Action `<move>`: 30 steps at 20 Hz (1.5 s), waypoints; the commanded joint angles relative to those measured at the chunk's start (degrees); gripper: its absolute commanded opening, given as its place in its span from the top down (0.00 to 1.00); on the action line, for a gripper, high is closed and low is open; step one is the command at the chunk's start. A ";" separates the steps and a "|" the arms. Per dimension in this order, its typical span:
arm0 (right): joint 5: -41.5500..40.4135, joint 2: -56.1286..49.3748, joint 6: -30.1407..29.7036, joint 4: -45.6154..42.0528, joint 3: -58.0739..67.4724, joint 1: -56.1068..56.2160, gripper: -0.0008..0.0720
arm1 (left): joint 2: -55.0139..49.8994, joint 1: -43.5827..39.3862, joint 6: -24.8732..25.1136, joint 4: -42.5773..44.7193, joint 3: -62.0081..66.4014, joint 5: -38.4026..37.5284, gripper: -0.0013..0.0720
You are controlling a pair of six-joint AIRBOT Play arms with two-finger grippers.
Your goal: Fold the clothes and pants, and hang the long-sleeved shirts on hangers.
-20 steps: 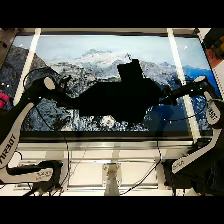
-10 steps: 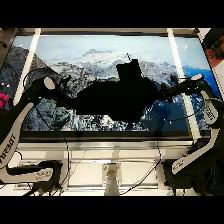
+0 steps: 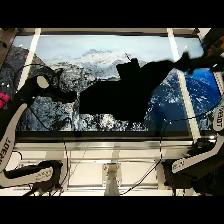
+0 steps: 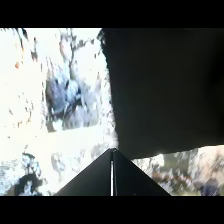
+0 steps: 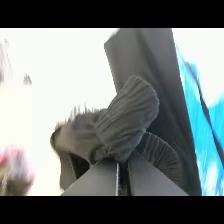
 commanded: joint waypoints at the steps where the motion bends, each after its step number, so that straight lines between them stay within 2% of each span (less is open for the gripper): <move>1: -10.91 2.47 0.70 -3.65 11.30 -0.42 0.97 | 2.03 0.17 0.00 -0.26 0.00 2.08 0.98; 3: -14.12 4.48 0.70 -6.23 10.19 -0.68 0.97 | 2.40 0.17 0.00 -0.26 0.00 2.01 0.98; 6: -10.99 5.22 0.70 -14.27 8.50 -0.83 0.97 | 2.40 0.11 0.00 -0.50 0.00 1.29 0.98; 8: -8.46 5.20 0.87 -19.87 7.32 -0.83 0.96 | 2.34 0.11 0.09 -3.91 -0.22 0.24 0.98; 10: -6.88 5.09 2.69 -24.59 6.73 -0.83 0.97 | 2.19 0.11 5.11 -10.62 -0.87 0.24 0.98; 11: -6.75 5.09 2.67 -25.62 6.62 -0.83 0.96 | 1.92 0.13 8.74 -14.99 -1.20 0.17 0.98; 13: -6.71 5.09 2.67 -25.83 6.62 -0.83 0.96 | 0.31 0.11 12.31 -23.23 -1.40 -1.51 0.98; 15: -6.64 5.09 2.64 -25.73 6.62 -0.76 0.97 | -2.95 -0.04 13.51 -30.01 -1.38 -5.88 0.98; 18: -5.79 5.09 2.64 -25.57 6.62 -0.79 0.96 | -8.83 -0.28 12.83 -30.77 -1.38 -6.82 0.96; 19: -5.38 5.09 2.64 -25.42 6.62 -0.79 0.96 | -10.69 -0.28 12.41 -31.87 -1.38 -6.51 0.85; 21: -5.29 5.09 2.64 -25.31 6.62 -0.79 0.97 | -13.53 -0.31 12.41 -34.42 -1.38 -4.44 0.40; 24: -4.66 5.09 2.64 -24.48 6.64 -0.79 0.96 | -15.91 -0.31 12.35 -34.75 -1.38 -0.81 0.39; 26: -4.35 5.09 2.62 -24.13 6.62 -0.79 0.96 | -16.79 -0.31 11.32 -34.71 -1.38 -0.70 0.44; 30: -4.24 5.09 2.62 -23.37 6.64 -0.76 0.96 | -17.88 -0.31 9.62 -34.58 -1.38 -0.33 0.44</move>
